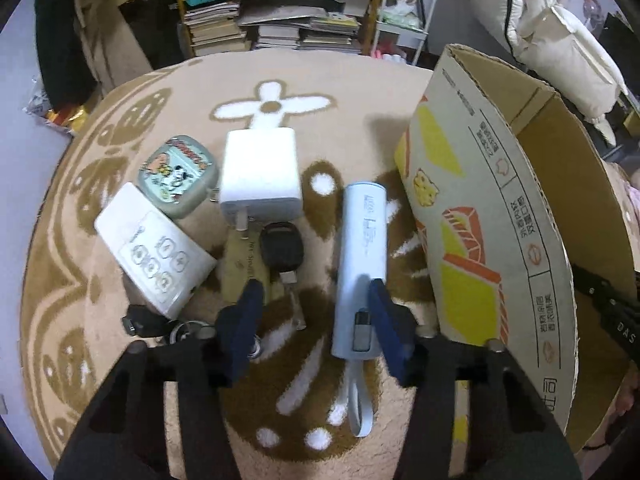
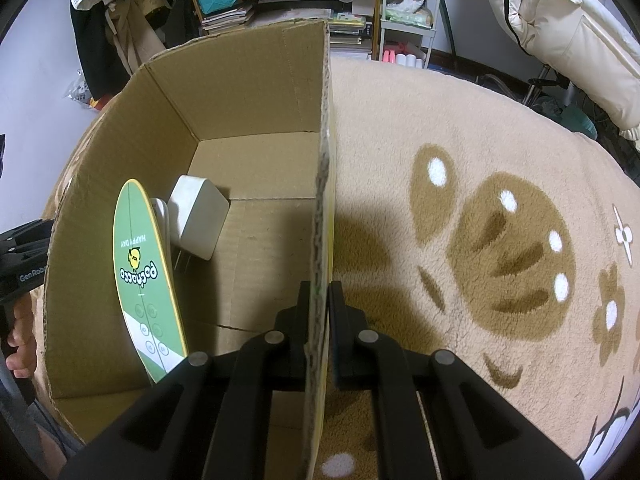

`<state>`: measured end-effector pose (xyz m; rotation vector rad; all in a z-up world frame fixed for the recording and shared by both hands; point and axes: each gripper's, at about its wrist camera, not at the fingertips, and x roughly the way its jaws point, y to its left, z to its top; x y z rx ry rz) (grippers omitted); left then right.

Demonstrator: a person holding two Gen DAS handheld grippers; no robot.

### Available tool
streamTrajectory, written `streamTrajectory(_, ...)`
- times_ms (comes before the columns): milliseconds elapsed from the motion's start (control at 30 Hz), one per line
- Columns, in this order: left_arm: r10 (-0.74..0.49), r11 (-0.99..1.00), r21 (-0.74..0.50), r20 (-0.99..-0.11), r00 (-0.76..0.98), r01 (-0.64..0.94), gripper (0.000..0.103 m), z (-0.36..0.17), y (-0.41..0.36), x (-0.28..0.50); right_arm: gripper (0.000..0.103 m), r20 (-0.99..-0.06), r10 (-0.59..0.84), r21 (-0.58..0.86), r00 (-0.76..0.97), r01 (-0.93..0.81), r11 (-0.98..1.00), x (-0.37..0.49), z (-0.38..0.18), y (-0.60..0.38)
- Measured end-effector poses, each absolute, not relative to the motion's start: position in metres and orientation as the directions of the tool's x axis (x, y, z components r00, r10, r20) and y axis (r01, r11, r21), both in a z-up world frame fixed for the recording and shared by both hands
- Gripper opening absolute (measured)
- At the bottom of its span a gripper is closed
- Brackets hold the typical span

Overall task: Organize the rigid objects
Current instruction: 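Return the left gripper over the light-blue power bank, then grasp the light-blue power bank with the left gripper and lift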

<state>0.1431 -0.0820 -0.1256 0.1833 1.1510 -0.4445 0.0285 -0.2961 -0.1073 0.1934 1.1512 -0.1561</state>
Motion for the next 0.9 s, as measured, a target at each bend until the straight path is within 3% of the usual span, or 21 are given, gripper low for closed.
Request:
streamTrajectory(267,-0.277,0.86,-0.084,-0.905,0.324,0.503,0.045,-0.125,-0.097,0.136,0.008,-0.918,-0.026,0.066,0.396,0.218,0.974,0.03,-0.108,-0.296)
streamTrajectory(667,-0.226,0.864,-0.041,-0.922,0.314,0.502,0.043,-0.143,-0.106,0.138,0.008,-0.925,-0.021,0.061,0.379,0.204,0.977,0.034,-0.108,-0.296)
streamTrajectory(900,-0.219,0.854,-0.018,-0.919,0.328,0.52,0.03,-0.152,-0.116,0.137,0.008,-0.929,-0.021,0.056,0.368,0.197,0.979,0.038,-0.106,-0.295)
